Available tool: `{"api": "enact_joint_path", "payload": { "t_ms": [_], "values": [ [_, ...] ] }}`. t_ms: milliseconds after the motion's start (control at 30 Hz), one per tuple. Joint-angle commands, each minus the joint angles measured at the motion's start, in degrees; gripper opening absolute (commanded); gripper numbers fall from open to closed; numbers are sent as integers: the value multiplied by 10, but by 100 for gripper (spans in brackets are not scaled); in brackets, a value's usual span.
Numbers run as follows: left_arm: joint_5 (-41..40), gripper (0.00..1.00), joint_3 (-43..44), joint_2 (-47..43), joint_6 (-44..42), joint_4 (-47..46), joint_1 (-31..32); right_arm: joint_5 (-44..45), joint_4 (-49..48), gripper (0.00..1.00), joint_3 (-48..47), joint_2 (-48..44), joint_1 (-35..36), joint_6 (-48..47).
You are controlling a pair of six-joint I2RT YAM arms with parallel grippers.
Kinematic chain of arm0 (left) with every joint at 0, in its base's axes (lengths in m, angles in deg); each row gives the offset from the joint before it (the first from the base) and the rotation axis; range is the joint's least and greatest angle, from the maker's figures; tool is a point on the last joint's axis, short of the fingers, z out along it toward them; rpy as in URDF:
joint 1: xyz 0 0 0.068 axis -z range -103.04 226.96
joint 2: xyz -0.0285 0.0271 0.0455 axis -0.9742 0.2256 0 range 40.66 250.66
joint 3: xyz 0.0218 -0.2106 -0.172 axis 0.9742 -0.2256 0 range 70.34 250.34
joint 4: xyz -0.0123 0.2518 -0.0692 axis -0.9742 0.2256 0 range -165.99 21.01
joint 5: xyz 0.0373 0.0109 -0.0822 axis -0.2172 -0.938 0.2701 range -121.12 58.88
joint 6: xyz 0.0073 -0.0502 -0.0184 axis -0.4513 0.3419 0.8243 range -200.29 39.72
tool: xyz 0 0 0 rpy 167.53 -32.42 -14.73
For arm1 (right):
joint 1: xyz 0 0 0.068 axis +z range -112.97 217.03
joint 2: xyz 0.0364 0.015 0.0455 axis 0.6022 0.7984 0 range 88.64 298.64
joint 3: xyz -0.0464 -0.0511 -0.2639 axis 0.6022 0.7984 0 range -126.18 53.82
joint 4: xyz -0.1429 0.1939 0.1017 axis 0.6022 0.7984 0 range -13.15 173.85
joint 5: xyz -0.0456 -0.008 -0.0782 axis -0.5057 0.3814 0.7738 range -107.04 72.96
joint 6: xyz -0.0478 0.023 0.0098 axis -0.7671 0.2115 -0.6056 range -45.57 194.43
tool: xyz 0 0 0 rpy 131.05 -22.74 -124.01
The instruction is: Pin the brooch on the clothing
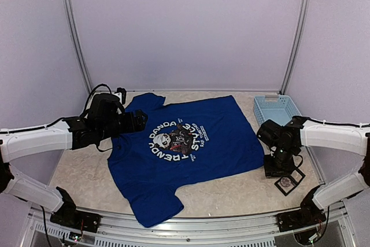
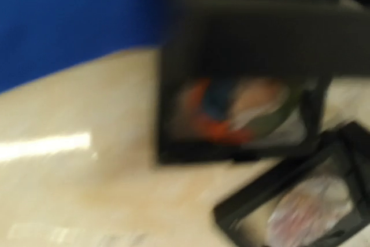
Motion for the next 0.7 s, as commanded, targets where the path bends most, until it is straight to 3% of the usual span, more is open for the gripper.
{"api": "enact_joint_path", "payload": {
  "t_ms": [0, 233, 667],
  "values": [
    [12, 93, 5, 1, -2, -15, -6, 71, -100, 53, 31, -21, -31, 49],
    [12, 92, 5, -4, -6, -12, -8, 66, -212, 55, 83, -18, -67, 48],
    [26, 92, 6, -6, -7, -16, -11, 90, -266, 59, 112, 17, -104, 19]
  ]
}}
